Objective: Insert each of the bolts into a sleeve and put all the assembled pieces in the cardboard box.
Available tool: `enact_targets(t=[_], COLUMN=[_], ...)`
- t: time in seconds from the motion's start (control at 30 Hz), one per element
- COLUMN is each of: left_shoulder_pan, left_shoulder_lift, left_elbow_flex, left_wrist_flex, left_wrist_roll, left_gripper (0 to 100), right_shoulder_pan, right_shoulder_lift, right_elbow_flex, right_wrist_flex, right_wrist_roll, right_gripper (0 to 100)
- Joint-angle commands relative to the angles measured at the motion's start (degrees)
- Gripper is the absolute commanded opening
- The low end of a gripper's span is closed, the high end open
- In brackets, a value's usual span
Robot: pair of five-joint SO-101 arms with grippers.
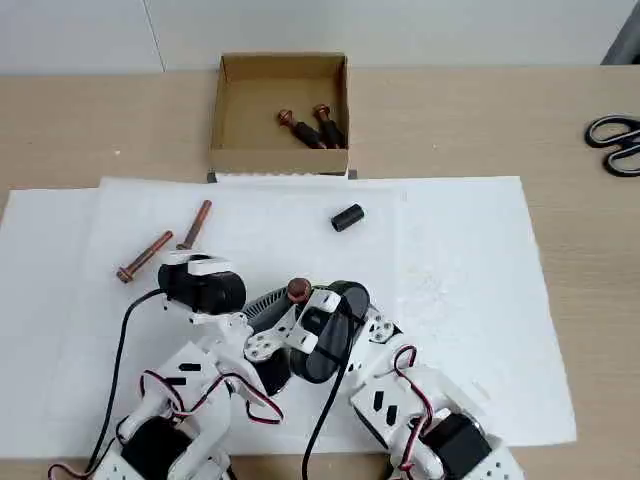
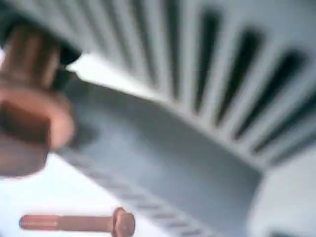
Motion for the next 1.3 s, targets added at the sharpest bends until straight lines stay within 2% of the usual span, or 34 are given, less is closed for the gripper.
enact_targets(t=[0.0,0.1,0.3,0.53,0.7,0.83,1.0,1.13,1.27], left_shoulder_pan=[1.5,-0.1,-7.5,-9.2,-14.1,-24.1,-36.6,-41.1,-42.8], left_shoulder_lift=[-0.4,-0.4,-0.4,-0.4,-0.4,-0.4,-0.4,-0.4,-0.4], left_elbow_flex=[-0.1,-0.1,-0.1,-2.2,-2.4,-4.8,-4.5,-1.4,3.7], left_wrist_flex=[-0.4,-0.8,-3.6,-3.5,-3.8,-3.5,-3.0,1.1,4.0], left_wrist_roll=[-1.6,-5.1,-13.4,-17.1,-19.6,-22.0,-25.0,-26.9,-24.3], left_gripper=[27,27,27,27,27,22,0,0,1], right_shoulder_pan=[-0.5,-0.5,-0.5,-0.5,-0.3,4.6,13.3,18.4,24.0], right_shoulder_lift=[-0.7,-0.7,-0.7,-0.7,-0.7,-0.7,-0.7,-0.7,-0.7], right_elbow_flex=[-1.1,-1.1,-0.5,1.1,0.8,0.7,1.1,0.9,1.0], right_wrist_flex=[-2.1,-2.1,-2.0,-2.2,-2.1,-2.1,-2.1,-2.1,-2.1], right_wrist_roll=[0.7,0.7,0.7,0.7,0.8,1.2,2.2,2.0,-0.9], right_gripper=[0.2,0.2,0.2,0.2,0.2,0.2,0.2,0.2,0.2])
